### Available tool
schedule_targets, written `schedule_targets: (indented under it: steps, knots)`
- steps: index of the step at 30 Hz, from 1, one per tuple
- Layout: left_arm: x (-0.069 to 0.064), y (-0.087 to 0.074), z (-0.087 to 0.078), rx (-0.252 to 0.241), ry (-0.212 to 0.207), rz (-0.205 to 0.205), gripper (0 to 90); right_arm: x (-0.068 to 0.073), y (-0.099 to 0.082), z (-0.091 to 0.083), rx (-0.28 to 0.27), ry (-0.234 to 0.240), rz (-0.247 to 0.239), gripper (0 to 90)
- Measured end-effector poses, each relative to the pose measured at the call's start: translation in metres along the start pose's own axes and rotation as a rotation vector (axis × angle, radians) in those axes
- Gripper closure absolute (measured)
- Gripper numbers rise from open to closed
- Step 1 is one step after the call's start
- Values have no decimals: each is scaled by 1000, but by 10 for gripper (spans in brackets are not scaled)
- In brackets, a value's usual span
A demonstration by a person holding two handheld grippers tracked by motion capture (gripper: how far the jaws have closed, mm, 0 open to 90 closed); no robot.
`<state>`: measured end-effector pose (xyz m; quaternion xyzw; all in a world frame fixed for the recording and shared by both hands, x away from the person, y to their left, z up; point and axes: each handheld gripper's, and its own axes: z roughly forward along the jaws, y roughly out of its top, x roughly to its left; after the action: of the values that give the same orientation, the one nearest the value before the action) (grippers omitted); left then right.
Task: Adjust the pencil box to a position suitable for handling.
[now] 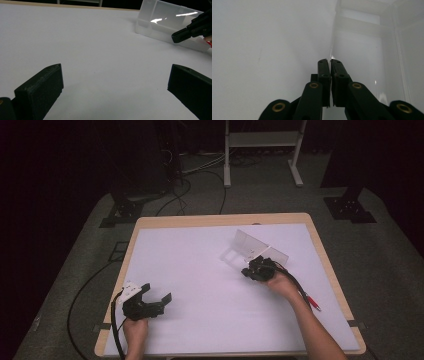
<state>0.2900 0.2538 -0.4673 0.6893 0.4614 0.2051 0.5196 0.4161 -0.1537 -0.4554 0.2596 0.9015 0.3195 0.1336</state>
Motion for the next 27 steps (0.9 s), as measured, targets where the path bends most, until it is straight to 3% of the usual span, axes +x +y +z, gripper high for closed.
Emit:
schedule_targets:
  steps: [11,18,27]
  knots:
    - [0,0,0,-1,1,-2,0,3,5,-19,-59,-16,-39,864]
    - [0,0,0,-2,1,-2,0,16,4,-37,-74,36,-99,864]
    - [0,0,0,-1,3,-3,0,33,0,-47,-92,106,-144,863]
